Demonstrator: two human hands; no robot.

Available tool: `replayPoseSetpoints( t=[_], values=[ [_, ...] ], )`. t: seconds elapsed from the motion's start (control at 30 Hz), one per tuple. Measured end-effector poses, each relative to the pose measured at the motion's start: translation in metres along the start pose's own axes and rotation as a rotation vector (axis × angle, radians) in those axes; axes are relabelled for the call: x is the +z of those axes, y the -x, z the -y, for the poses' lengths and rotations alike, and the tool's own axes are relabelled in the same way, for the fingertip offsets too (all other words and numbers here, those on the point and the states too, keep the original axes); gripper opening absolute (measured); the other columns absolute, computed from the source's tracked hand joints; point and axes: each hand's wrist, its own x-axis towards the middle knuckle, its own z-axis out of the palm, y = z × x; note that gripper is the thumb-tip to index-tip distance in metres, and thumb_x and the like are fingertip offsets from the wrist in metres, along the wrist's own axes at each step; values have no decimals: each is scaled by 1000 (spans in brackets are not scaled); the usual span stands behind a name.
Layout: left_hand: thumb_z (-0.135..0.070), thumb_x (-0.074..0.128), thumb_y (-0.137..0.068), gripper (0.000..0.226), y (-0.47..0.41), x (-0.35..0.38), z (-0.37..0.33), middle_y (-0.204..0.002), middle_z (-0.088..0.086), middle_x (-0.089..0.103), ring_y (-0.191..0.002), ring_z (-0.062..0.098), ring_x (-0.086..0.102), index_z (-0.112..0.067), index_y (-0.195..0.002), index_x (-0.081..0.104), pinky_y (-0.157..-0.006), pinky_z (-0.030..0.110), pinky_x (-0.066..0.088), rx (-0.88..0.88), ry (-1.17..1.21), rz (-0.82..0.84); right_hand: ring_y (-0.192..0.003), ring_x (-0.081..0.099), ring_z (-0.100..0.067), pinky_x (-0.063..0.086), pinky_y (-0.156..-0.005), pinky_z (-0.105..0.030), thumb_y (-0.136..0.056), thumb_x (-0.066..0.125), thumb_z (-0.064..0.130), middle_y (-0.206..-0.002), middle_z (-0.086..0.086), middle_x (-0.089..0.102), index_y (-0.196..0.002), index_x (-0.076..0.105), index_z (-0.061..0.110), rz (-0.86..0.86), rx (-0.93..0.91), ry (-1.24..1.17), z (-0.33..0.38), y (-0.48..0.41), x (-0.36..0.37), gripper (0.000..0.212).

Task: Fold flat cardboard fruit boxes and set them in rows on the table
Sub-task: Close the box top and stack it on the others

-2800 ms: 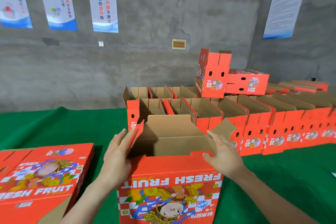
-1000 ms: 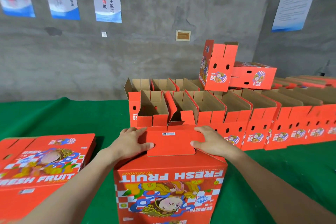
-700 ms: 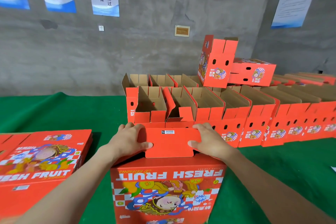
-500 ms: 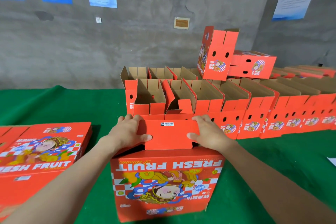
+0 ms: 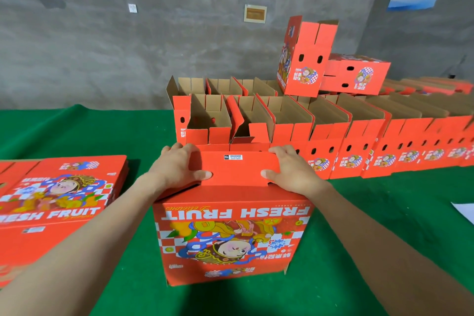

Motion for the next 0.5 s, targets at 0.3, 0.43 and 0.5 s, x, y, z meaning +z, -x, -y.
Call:
replayPoseSetpoints(
  t=[0.3,0.43,0.5],
  values=[
    [-49,43,-95,46,46,23,71,-126,16,57,-98,30,59,-12,-118,59,-99,43,40,-558,1199,31,-102,59,-18,47,-94,-42,-100,44,40,-115,-4,61,-118,58,10,-123,498,-1165,-39,24,4,38],
    [-60,35,-93,57,62,33,69,-106,14,67,-99,31,61,-12,-102,64,-84,43,49,-603,1005,115,-89,67,-27,55,-72,-39,-98,46,40,-97,-12,69,-95,62,10,163,620,-986,-57,44,40,34],
    [-56,32,-96,53,61,33,61,-77,5,72,-81,25,63,-15,-81,64,-67,34,49,-563,964,121,-94,65,-28,54,-75,-40,-96,46,43,-102,-11,69,-97,62,14,224,580,-931,-56,44,43,33]
  ],
)
